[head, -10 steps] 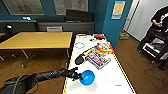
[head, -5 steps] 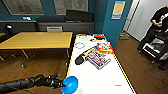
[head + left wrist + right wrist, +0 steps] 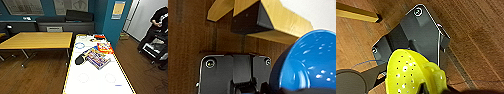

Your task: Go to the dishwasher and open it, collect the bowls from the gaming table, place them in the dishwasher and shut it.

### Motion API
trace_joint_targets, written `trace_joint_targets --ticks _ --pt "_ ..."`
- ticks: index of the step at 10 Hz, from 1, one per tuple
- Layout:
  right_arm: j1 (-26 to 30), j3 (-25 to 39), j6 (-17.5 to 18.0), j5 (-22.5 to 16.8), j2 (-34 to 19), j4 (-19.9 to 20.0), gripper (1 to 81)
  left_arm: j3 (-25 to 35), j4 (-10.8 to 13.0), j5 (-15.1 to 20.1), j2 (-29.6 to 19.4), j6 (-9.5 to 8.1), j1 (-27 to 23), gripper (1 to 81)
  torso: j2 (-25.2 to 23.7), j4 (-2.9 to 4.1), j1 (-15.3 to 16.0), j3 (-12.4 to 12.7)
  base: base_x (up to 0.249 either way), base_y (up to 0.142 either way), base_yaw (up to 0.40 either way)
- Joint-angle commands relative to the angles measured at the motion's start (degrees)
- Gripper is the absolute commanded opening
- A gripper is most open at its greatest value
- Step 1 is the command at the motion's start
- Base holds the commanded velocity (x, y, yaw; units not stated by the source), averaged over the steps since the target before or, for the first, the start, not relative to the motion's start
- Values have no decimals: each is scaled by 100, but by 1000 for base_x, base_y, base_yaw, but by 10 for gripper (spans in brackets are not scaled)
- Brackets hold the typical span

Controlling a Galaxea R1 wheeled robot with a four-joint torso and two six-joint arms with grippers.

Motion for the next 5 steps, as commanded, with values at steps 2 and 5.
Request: trace_joint_targets --ticks 2,5 --pt "-17 74 -16 -374 -244 -109 10 -454 518 -1182 284 48 1412 10 0 0 0 0 0 0 0" --pt "-26 -76 -16 -374 -174 -101 10 -676 -485 -1225 471 1122 1949 10 -2 0 -2 2 0 0 0"
